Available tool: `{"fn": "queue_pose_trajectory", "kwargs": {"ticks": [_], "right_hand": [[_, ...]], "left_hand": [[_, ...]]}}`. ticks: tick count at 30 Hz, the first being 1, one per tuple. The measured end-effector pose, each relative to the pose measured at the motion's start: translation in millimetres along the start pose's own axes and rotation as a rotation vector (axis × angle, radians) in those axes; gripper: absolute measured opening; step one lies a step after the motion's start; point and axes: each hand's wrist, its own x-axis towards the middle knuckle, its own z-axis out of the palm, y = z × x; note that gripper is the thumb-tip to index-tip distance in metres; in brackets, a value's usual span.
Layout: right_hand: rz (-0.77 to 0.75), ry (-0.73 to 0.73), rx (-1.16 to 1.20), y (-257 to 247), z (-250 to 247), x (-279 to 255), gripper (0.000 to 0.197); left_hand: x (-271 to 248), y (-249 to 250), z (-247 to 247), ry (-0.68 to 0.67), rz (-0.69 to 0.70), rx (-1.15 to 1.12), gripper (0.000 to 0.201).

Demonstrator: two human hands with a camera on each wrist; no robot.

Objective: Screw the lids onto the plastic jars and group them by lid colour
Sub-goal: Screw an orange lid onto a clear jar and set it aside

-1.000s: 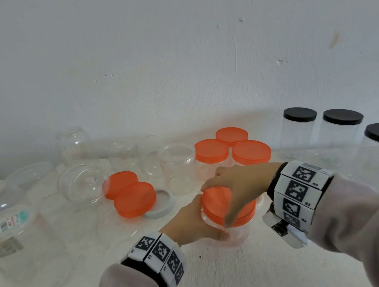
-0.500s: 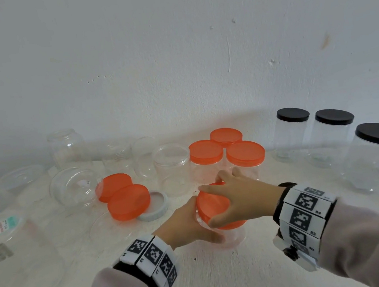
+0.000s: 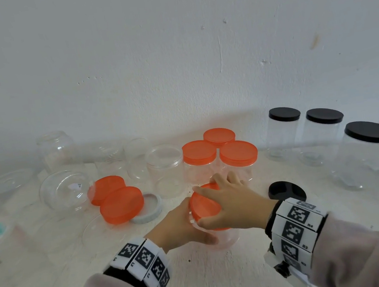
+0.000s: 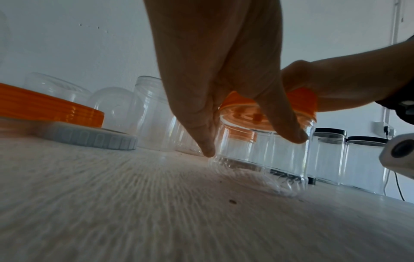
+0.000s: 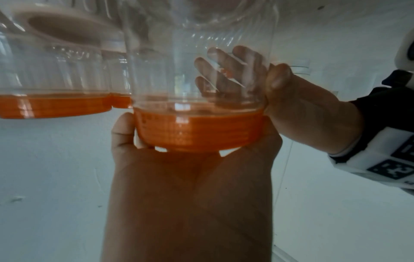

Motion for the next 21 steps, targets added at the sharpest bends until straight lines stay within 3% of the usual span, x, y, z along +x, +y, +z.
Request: {"fn": "queue_pose_trajectory", "kwargs": {"ticks": [13,21], "right_hand": [[-0.012,-0.002,0.163,2,9,-3,0.078],[-0.025,0.025,0.138,4,15,-3,0.077]], "left_hand": [[-1,-1,-2,-0.031,-0.014,0.085,0.112],[-15,-6,-8,0.066,0.043,0.309,0.088]]}}
